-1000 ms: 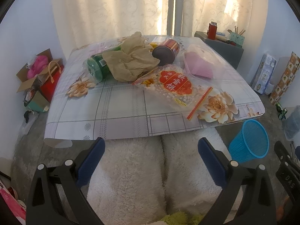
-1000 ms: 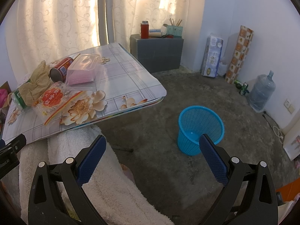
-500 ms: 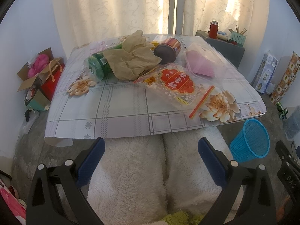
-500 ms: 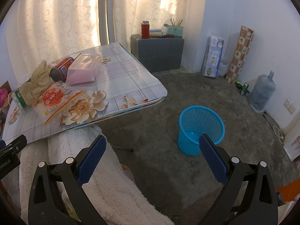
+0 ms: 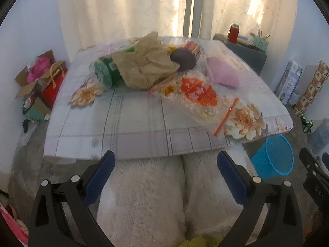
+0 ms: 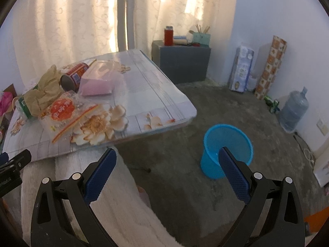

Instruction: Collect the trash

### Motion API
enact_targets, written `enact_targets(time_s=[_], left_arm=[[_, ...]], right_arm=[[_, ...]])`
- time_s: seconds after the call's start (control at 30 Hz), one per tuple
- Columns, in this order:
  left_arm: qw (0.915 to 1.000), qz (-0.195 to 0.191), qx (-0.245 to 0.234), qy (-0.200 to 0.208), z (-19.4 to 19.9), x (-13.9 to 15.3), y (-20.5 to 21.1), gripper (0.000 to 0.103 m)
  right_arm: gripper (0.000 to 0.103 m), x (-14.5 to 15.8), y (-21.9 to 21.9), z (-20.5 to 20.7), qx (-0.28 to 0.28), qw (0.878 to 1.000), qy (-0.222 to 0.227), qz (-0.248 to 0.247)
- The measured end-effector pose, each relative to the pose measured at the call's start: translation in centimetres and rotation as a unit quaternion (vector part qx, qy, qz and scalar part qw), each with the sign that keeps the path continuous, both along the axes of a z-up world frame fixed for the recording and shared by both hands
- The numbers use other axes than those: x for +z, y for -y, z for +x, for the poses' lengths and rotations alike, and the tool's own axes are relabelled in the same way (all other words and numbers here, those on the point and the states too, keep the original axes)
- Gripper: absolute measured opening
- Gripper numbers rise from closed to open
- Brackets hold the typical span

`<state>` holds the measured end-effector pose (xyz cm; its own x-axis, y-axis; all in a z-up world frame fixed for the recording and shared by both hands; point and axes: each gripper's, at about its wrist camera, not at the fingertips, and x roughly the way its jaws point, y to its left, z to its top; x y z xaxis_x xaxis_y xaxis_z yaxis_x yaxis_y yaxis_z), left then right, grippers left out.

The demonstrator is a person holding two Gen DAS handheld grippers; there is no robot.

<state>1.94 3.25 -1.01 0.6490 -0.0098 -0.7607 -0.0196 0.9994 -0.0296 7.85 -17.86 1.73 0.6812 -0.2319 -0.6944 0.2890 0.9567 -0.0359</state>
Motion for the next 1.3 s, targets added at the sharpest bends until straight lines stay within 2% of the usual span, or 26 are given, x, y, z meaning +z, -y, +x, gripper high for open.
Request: enact_targets(time_s=[0.17,0.23,0.4,0.6,0.77,0.83,1.03,1.2,1.3], left_arm=[[0.9980,-0.039,-0.017,0.046,0.7,0.5,-1.5,0.097],[0.9956,-0.069,-0.028,0.057,1.1,0.6,-2.1,0.097],[0.9823,-0.165,-0.057,0.067,2.9,0.5,-3.5,0.097],[0.9747,-0.213,-0.064,0.024,5.4,-0.3,-3.6,0.097],[0.9579,-0.280,-0.063,0.001,6.8,-1.3,-3.9,0.096],[0.9491,-0.309,-0.060,-0.018,7.6,-2.1,-4.0,0.086],[0.9246,-0.373,-0.029,-0.070,9.5,-4.6,-4.6,0.064],[0.9219,-0.380,-0.012,-0.076,10.7,-4.9,-4.5,0.055],[0.9205,-0.382,0.002,-0.084,11.2,-4.8,-4.7,0.045]], right_arm=[[0.095,0.4,0.0,2.1,0.019,1.000,0.021,0.004],[0.095,0.6,0.0,3.2,0.031,0.999,0.029,0.009],[0.095,0.6,0.0,5.5,0.062,0.996,0.049,0.040],[0.095,0.0,-0.8,7.7,0.091,0.992,0.047,0.070],[0.095,-1.0,-0.9,8.8,0.101,0.991,0.035,0.079],[0.095,-1.4,-0.6,9.3,0.099,0.991,0.029,0.086],[0.095,-2.7,0.0,10.6,0.090,0.990,0.018,0.108],[0.095,-3.6,0.0,11.0,0.089,0.989,0.008,0.120],[0.095,-3.8,0.1,10.8,0.089,0.988,0.003,0.126]])
